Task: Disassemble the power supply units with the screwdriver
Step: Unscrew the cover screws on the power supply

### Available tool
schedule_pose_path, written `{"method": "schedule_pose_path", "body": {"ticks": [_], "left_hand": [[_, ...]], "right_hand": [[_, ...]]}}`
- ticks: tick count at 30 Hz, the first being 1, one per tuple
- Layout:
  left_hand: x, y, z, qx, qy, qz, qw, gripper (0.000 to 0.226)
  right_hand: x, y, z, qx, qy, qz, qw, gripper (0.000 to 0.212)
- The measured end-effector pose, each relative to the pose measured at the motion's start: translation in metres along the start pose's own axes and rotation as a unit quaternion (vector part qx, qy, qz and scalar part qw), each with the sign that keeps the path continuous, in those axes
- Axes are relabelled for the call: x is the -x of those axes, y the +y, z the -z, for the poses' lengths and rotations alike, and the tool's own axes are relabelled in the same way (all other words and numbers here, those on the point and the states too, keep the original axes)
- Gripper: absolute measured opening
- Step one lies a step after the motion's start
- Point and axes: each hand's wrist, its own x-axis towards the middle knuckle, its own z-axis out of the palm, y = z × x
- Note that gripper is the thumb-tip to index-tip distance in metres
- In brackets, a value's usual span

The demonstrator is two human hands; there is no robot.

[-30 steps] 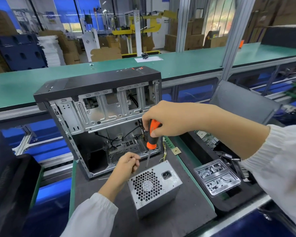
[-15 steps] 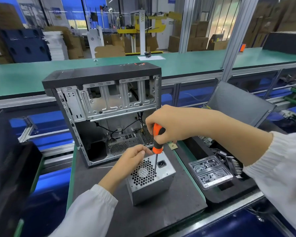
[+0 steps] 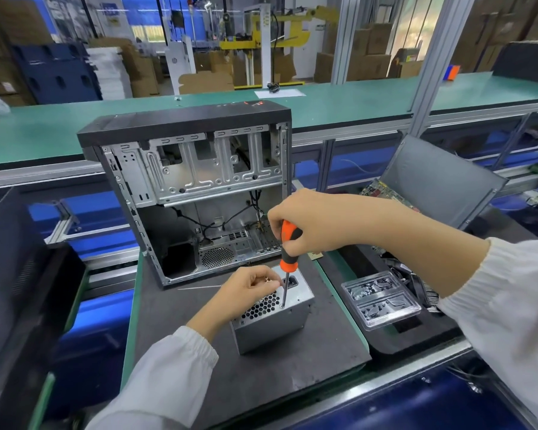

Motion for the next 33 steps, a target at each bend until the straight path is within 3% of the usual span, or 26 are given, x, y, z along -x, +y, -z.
{"method": "schedule_pose_path", "body": {"ticks": [13,33], "left_hand": [[0.0043,-0.0015,0.0046,0.019,-0.042,0.007,0.999,0.007],[0.0049,-0.0035,-0.0018,0.031,0.010,-0.017,0.999,0.008]], "right_hand": [[0.0009,0.0010,-0.0023,0.004,0.017,0.018,1.000,0.009],[-0.0015,0.0061,-0.0047,0.005,0.028,0.030,0.999,0.011]]}}
